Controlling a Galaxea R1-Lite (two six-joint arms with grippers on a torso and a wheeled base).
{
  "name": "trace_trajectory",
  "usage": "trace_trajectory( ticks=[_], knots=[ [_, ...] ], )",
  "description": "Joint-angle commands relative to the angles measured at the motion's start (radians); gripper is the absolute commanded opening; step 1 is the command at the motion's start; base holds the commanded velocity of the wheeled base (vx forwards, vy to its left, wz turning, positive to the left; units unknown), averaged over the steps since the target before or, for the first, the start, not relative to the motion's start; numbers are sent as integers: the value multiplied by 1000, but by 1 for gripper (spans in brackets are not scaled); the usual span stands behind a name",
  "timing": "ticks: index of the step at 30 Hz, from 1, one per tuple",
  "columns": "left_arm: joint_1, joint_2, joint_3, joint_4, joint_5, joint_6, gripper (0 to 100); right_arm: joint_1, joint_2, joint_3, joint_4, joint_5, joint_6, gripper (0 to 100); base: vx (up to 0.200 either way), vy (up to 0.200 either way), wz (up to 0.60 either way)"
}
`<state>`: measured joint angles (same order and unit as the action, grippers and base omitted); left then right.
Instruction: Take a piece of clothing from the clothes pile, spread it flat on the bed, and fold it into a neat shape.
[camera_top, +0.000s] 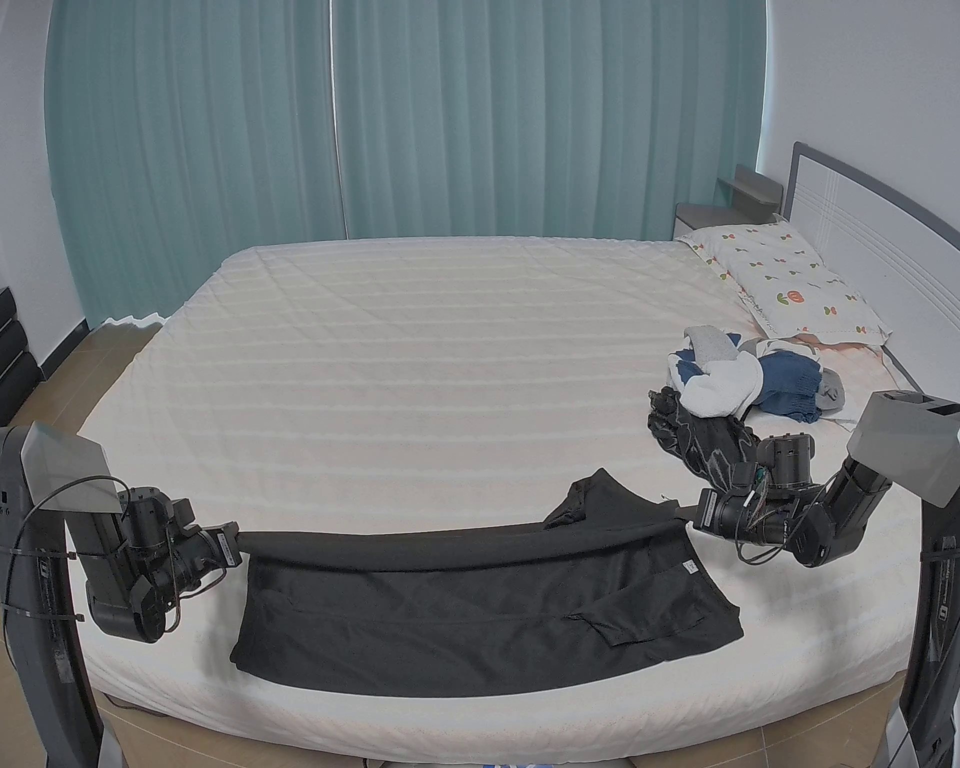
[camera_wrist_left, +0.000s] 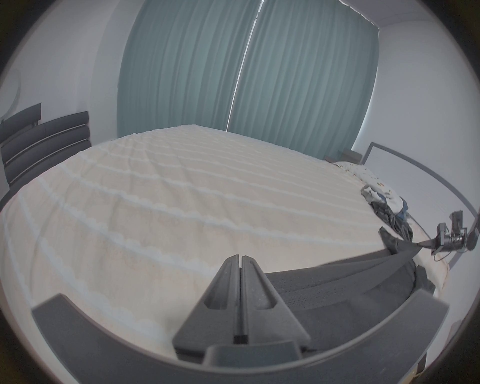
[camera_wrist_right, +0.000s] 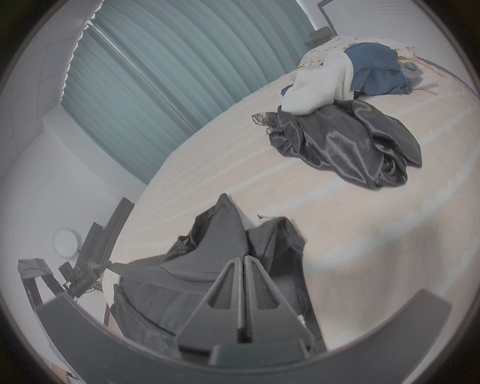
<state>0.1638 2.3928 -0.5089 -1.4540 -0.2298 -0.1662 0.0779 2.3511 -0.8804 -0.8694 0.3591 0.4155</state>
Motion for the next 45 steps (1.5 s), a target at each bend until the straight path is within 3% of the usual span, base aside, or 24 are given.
trace_trajectory(
  ticks=[1, 6, 18, 27, 44, 45],
  knots=[
    [0, 52, 55, -35, 0, 27, 0, -1, 1, 41, 0, 1, -27, 0, 0, 0, 0],
    [0, 85, 115, -114, -14, 53, 0, -1, 1, 77, -2, 0, -66, 0, 0, 0, 0],
    [6, 100, 171, -117, -23, 99, 0, -6, 10, 163, -91, 1, -101, 0, 0, 0, 0],
    [16, 109, 176, -117, -26, 114, 0, -24, 10, 215, -97, 0, -201, 0, 0, 0, 0],
    [40, 137, 207, -117, -42, 152, 0, -26, 33, 228, -103, 0, -225, 0, 0, 0, 0],
    [40, 138, 207, -117, -42, 154, 100, -26, 34, 228, -103, 0, -225, 0, 0, 0, 0]
  ],
)
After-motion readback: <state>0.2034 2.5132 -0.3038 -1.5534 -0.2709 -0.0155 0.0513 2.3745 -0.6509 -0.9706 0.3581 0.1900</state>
